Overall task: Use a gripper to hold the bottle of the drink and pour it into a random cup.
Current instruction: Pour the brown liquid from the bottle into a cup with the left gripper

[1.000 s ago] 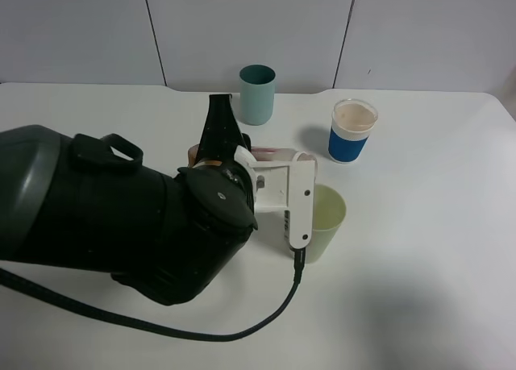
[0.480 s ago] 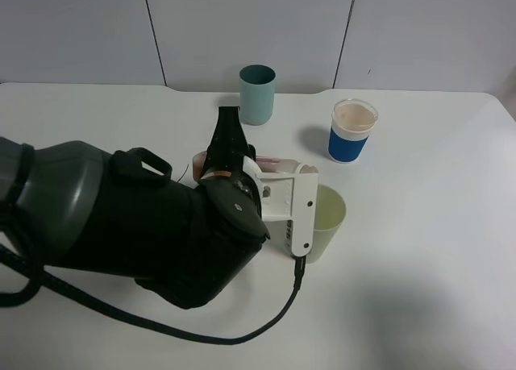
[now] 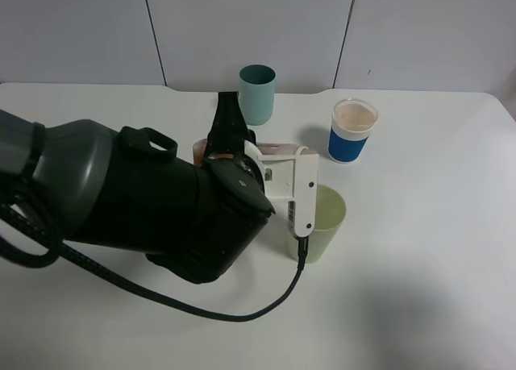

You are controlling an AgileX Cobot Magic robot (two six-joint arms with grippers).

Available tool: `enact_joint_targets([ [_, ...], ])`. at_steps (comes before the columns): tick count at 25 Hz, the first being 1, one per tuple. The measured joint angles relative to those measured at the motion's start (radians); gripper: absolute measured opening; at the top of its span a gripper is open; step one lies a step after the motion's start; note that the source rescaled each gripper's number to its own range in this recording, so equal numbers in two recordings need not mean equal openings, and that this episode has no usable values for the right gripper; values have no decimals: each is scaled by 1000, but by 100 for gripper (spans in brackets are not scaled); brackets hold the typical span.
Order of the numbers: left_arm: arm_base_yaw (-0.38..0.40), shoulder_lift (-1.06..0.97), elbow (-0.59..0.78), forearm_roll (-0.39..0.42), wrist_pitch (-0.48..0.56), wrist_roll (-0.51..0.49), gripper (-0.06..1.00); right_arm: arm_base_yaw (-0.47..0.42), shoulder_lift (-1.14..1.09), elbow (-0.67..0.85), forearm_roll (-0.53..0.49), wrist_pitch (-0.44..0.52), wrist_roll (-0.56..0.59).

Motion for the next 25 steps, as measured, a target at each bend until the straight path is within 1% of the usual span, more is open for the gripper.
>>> enact_joint_targets([
  [4, 0, 0, 0, 0, -1, 60, 5, 0, 0, 0, 0, 0, 0],
  [7, 0, 0, 0, 7, -1, 79, 5, 0, 0, 0, 0, 0, 0],
  [25, 0, 3, -1, 106, -1, 88, 5, 0, 0, 0, 0, 0, 0],
])
